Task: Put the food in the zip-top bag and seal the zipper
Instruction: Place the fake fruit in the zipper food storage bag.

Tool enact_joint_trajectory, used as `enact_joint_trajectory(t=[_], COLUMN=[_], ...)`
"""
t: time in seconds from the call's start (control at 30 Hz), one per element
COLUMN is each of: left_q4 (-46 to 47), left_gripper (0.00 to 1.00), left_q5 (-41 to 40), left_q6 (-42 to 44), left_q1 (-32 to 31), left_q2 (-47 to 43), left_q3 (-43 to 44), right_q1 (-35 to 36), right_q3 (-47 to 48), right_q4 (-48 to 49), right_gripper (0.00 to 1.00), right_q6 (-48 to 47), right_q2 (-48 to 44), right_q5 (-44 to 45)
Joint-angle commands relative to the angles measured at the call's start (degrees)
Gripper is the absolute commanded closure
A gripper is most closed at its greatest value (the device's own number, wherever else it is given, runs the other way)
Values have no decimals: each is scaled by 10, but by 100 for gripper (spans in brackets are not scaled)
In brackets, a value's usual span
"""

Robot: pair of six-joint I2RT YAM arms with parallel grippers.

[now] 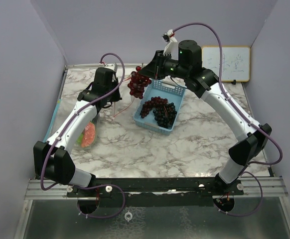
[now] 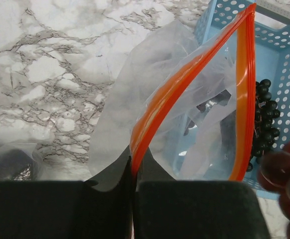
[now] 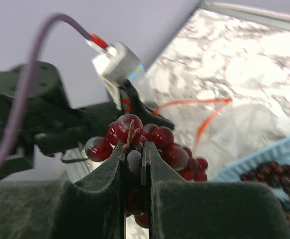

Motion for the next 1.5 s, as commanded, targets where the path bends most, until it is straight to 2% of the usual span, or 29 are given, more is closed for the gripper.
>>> enact_joint_trajectory(t=[0.0,0.2,0.4,0.57,0.7,0.83,1.0,1.17,1.2,1.3,1.37,1.47], left_q4=[19,20,23,26,25,13,1,0,-1,-10,-26,-56], left_gripper=[100,100,100,100,100,100,100,100,100,100,100,100], left_q5=[17,14,30,67,83,105,108,115,115,102,78,34], left_q6=[-9,-7,-23,-63,-93,-110,-113,-111,-111,-100,-86,-61], left_q1=[-2,-2,-2,-2,1,7,9,9,9,9,9,13], left_q2=[1,6,7,-2,-12,-8,-3,7,8,5,2,-3], left_q3=[-11,-9,-7,1,17,45,65,72,72,76,83,100], right_q1=[3,3,3,4,4,7,22,76,85,93,93,93], right_q3=[25,35,-25,-114,-160,-168,-95,39,68,126,132,119], right_q4=[116,168,262,271,235,164,59,-46,-68,-134,-154,-158], right_gripper=[98,98,98,98,98,98,98,97,94,68,54,41], right_q6=[68,121,201,192,148,92,10,-53,-57,-52,-57,-79], right_q2=[20,42,49,31,9,-7,20,105,124,161,161,138], right_q5=[-76,-111,-130,-58,-12,73,136,152,159,210,251,303])
